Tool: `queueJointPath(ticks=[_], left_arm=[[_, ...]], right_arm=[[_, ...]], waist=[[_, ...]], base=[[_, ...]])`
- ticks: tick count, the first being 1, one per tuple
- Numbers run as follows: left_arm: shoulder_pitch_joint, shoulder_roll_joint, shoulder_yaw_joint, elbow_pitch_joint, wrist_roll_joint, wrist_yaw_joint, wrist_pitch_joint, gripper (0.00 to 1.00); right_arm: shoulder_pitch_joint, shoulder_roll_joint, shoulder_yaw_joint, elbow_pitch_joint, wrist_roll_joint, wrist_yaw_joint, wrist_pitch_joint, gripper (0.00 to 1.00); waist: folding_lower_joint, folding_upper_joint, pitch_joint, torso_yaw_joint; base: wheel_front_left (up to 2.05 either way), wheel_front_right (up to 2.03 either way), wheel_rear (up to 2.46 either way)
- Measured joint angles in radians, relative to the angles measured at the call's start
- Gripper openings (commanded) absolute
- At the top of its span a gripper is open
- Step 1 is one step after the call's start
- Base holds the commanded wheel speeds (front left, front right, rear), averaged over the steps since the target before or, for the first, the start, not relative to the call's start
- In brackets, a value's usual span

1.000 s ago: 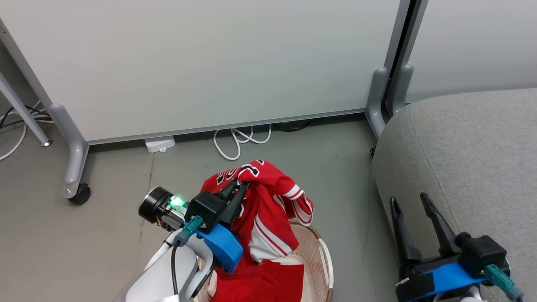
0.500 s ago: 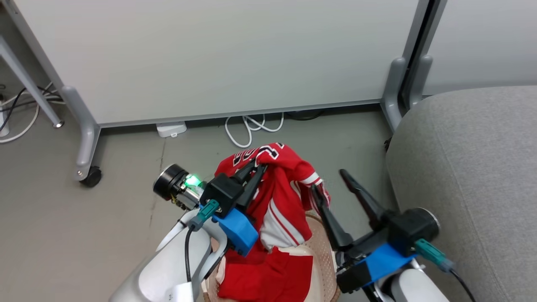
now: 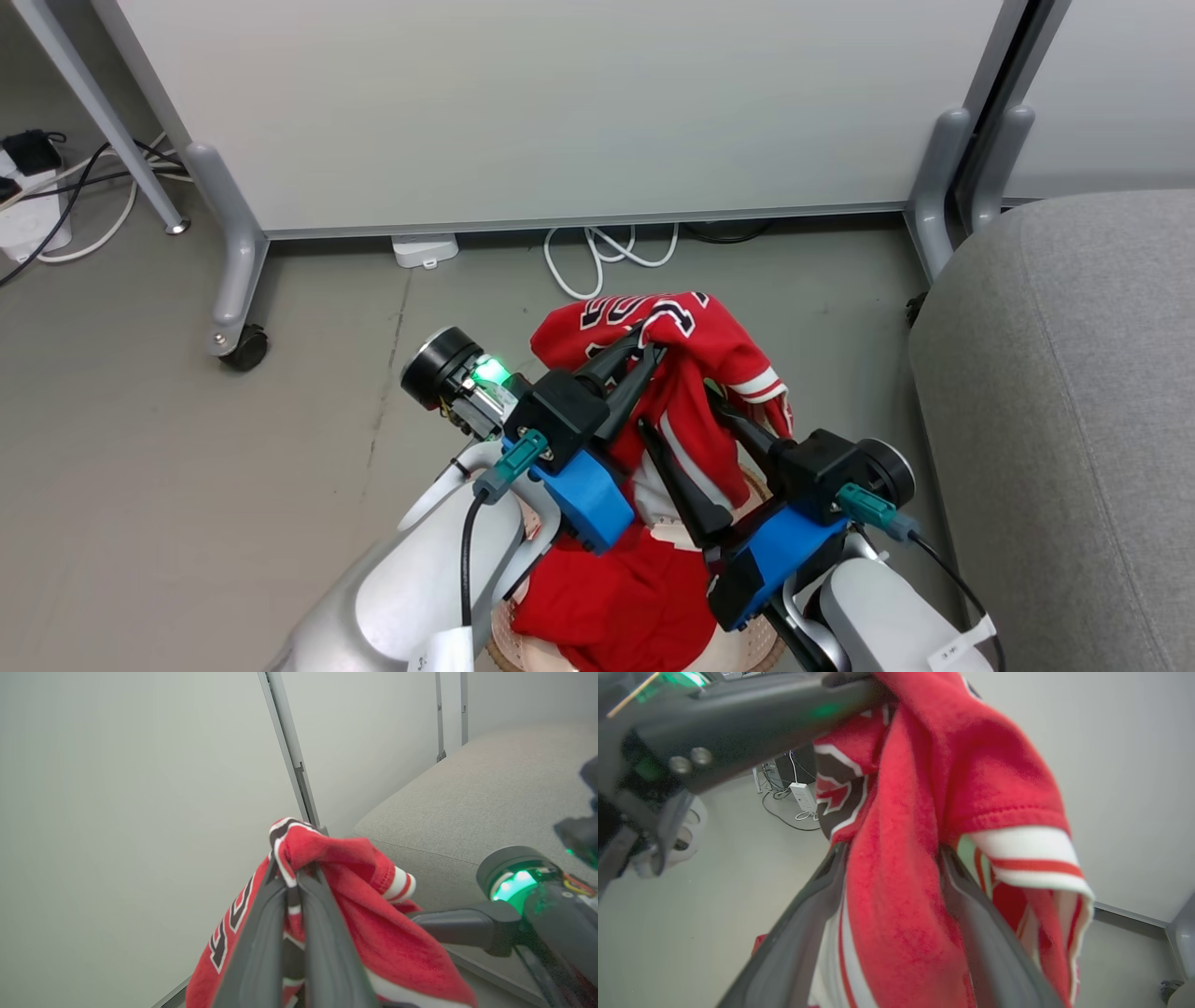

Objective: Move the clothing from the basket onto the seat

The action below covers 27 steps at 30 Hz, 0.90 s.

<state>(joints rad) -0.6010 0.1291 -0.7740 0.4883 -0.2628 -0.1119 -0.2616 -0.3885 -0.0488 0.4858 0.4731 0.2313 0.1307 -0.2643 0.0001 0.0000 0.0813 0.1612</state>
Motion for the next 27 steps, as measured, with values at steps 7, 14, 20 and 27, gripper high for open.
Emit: queueJointPath(ticks=[7, 14, 20, 27], left_arm=[[-0.002, -0.006, -0.006, -0.006, 0.000, -0.005, 0.000, 0.00], [-0.002, -0.006, -0.001, -0.001, 0.002, -0.008, 0.000, 0.00], [-0.002, -0.006, 0.006, 0.001, 0.007, -0.009, 0.000, 0.00], [0.000, -0.006, 0.012, 0.002, 0.009, -0.012, 0.000, 0.00]], right_arm=[[-0.048, 0.000, 0.019, 0.060, 0.024, 0.000, 0.000, 0.00], [-0.049, 0.000, 0.018, 0.064, 0.028, 0.000, 0.000, 0.00], [-0.048, 0.000, 0.018, 0.063, 0.029, 0.000, 0.000, 0.00], [-0.047, 0.000, 0.019, 0.054, 0.034, 0.000, 0.000, 0.00]], waist=[[0.0000, 0.0000, 0.006, 0.008], [0.0000, 0.0000, 0.000, 0.001], [0.0000, 0.0000, -0.004, -0.002], [0.0000, 0.0000, -0.006, -0.002]], base=[[0.00, 0.00, 0.00], [0.00, 0.00, 0.00], [0.00, 0.00, 0.00], [0.00, 0.00, 0.00]])
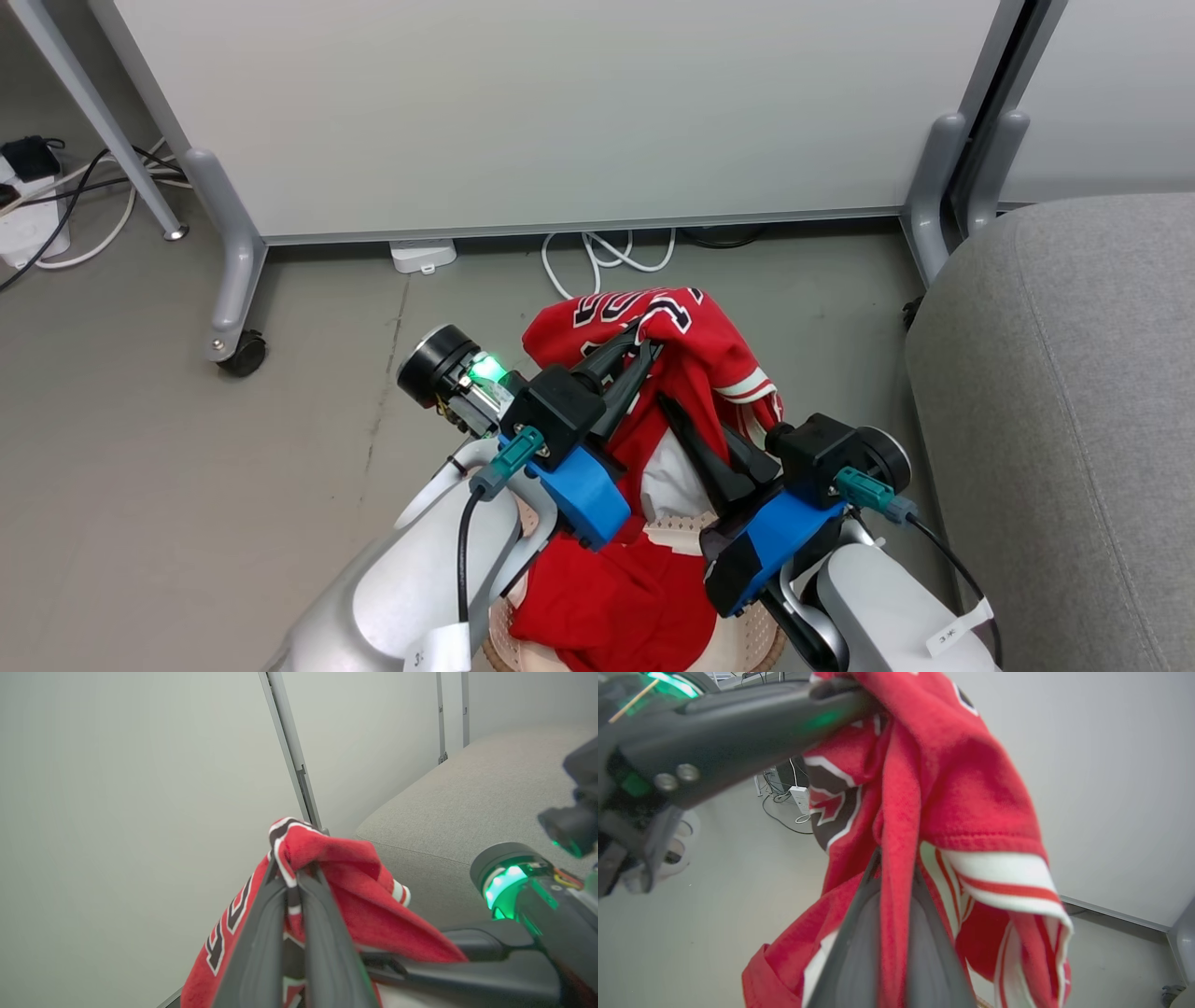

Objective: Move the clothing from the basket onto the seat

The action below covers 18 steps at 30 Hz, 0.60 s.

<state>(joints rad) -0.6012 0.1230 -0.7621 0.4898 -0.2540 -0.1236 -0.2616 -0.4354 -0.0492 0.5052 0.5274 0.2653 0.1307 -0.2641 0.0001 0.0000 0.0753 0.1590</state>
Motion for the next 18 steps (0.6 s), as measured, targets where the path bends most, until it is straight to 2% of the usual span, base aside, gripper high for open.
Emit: queueJointPath(ticks=[7, 8, 9, 18], left_arm=[[0.000, 0.000, 0.006, 0.001, 0.004, 0.000, 0.000, 0.00], [0.000, -0.001, 0.009, 0.004, 0.004, 0.000, 0.000, 0.77], [0.001, -0.001, 0.009, 0.007, 0.004, 0.000, 0.000, 1.00], [0.001, -0.001, 0.022, 0.004, 0.018, 0.000, 0.000, 1.00]], right_arm=[[0.000, 0.000, 0.004, -0.004, 0.004, 0.000, 0.000, 0.00], [0.000, 0.000, 0.004, -0.004, 0.006, 0.000, 0.000, 0.00], [0.000, 0.000, 0.005, -0.005, 0.008, 0.000, 0.000, 0.00], [0.000, 0.000, 0.001, -0.007, 0.007, 0.000, 0.000, 0.00]], waist=[[0.0000, 0.0000, 0.003, 0.000], [0.0000, 0.0000, 0.003, 0.000], [0.0000, 0.0000, 0.004, 0.000], [0.0000, 0.0000, 0.006, 0.001]], base=[[0.00, 0.00, 0.00], [0.00, 0.00, 0.00], [0.00, 0.00, 0.00], [0.00, 0.00, 0.00]])
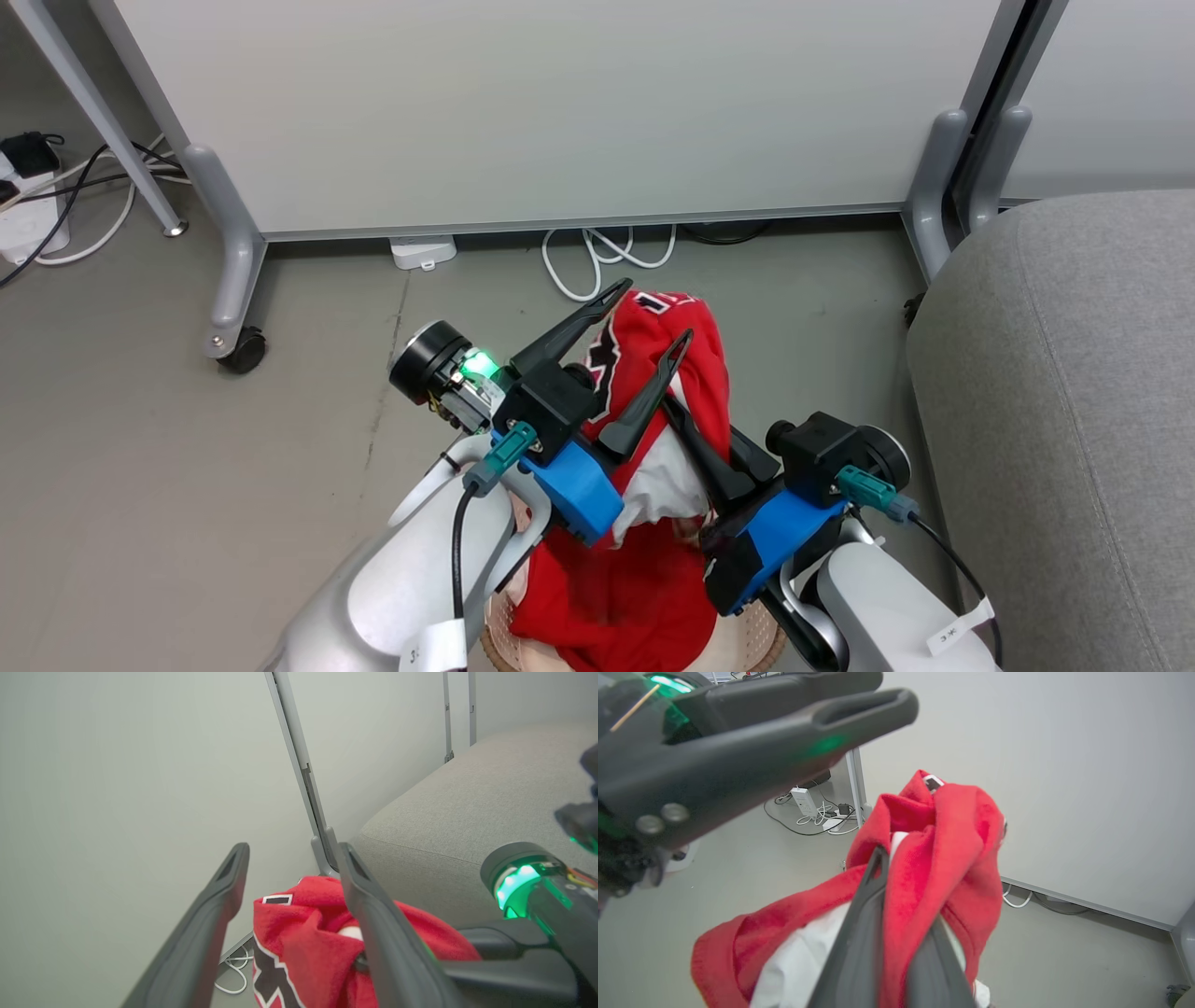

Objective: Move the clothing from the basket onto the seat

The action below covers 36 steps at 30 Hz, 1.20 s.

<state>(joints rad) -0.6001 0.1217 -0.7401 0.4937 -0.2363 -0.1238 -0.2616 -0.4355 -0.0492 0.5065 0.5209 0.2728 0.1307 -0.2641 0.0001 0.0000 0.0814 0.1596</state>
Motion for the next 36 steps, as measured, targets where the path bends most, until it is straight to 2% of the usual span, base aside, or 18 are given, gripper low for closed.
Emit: queueJointPath(ticks=[10, 17, 25, 36], left_arm=[[0.011, 0.000, 0.013, -0.005, 0.004, 0.000, 0.000, 1.00], [0.024, 0.007, 0.019, -0.020, 0.007, 0.000, 0.000, 1.00], [0.047, 0.018, 0.020, -0.046, 0.008, 0.000, -0.001, 1.00], [0.061, 0.030, 0.006, -0.066, 0.013, -0.001, -0.001, 1.00]], right_arm=[[0.002, 0.000, -0.020, -0.012, 0.001, 0.000, 0.000, 0.00], [0.004, 0.000, -0.066, -0.028, -0.018, 0.000, 0.000, 0.00], [0.009, 0.000, -0.147, -0.060, -0.060, 0.000, 0.000, 0.00], [0.025, 0.000, -0.262, -0.139, -0.130, 0.000, 0.000, 0.00]], waist=[[-0.0001, 0.0000, 0.003, -0.009], [-0.0001, 0.0000, 0.017, -0.044], [0.0000, 0.0000, 0.042, -0.118], [0.0000, 0.0000, 0.087, -0.254]], base=[[0.00, 0.00, 0.00], [0.00, 0.00, 0.00], [0.00, 0.00, 0.00], [0.00, 0.00, 0.00]])
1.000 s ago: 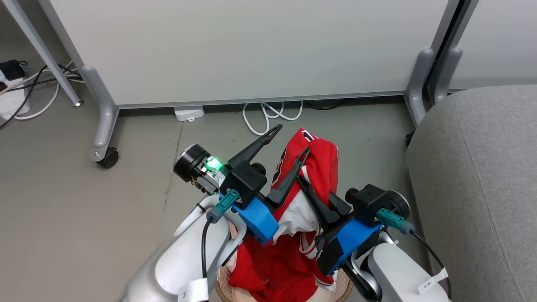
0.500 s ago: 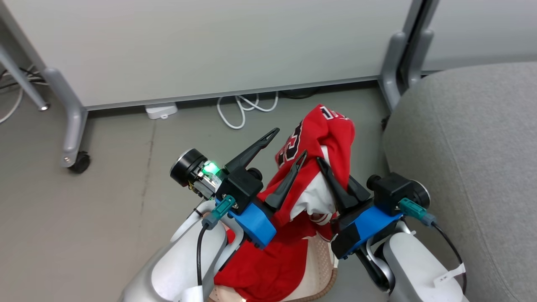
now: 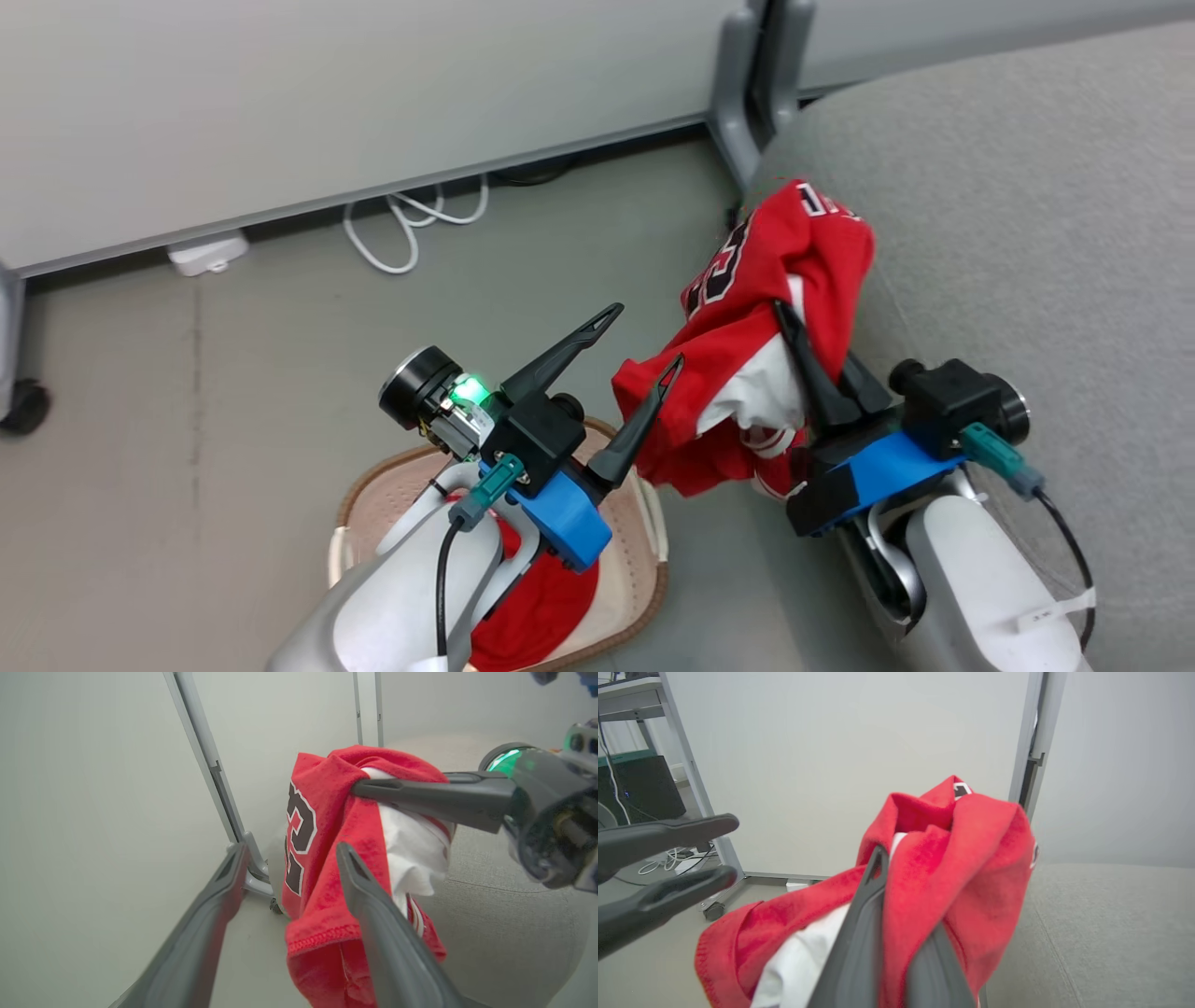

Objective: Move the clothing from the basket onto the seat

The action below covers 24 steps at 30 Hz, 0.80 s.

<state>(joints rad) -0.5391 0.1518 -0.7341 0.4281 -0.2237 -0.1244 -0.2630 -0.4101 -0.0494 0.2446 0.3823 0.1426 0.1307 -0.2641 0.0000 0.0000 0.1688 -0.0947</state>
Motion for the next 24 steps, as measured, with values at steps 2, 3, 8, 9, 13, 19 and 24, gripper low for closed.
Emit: queueJointPath(ticks=[2, 3, 8, 9, 13, 19, 24], left_arm=[[0.000, 0.005, -0.002, -0.003, 0.003, 0.000, 0.000, 1.00], [0.000, 0.006, -0.004, -0.005, 0.004, -0.001, 0.000, 1.00], [0.000, 0.010, -0.022, -0.006, 0.005, -0.004, 0.000, 1.00], [0.000, 0.011, -0.025, -0.006, 0.005, -0.004, 0.000, 1.00], [-0.001, 0.013, -0.046, -0.004, 0.005, -0.005, 0.000, 1.00], [-0.001, 0.005, -0.074, 0.002, 0.004, -0.005, 0.000, 1.00], [-0.001, 0.006, -0.079, 0.004, -0.001, -0.005, 0.000, 1.00]], right_arm=[[0.008, 0.000, -0.026, -0.018, -0.008, 0.000, 0.000, 0.00], [0.011, 0.000, -0.037, -0.028, -0.012, 0.000, 0.000, 0.00], [0.036, -0.001, -0.084, -0.067, -0.028, 0.000, 0.000, 0.00], [0.041, -0.001, -0.093, -0.076, -0.029, 0.000, 0.000, 0.00], [0.072, -0.001, -0.122, -0.105, -0.033, 0.000, 0.000, 0.00], [0.127, -0.001, -0.155, -0.140, -0.033, 0.000, 0.000, 0.00], [0.148, -0.001, -0.159, -0.164, -0.027, 0.000, 0.000, 0.00]], waist=[[0.0000, 0.0000, 0.011, -0.026], [0.0000, 0.0000, 0.016, -0.038], [0.0000, 0.0000, 0.041, -0.096], [0.0000, 0.0000, 0.045, -0.107], [0.0000, 0.0000, 0.059, -0.148], [0.0000, 0.0000, 0.066, -0.191], [0.0000, 0.0000, 0.069, -0.199]], base=[[0.00, 0.00, 0.00], [0.00, 0.00, 0.00], [0.00, 0.00, 0.00], [0.00, 0.00, 0.00], [0.00, 0.00, 0.00], [0.00, 0.00, 0.00], [0.00, 0.00, 0.00]])
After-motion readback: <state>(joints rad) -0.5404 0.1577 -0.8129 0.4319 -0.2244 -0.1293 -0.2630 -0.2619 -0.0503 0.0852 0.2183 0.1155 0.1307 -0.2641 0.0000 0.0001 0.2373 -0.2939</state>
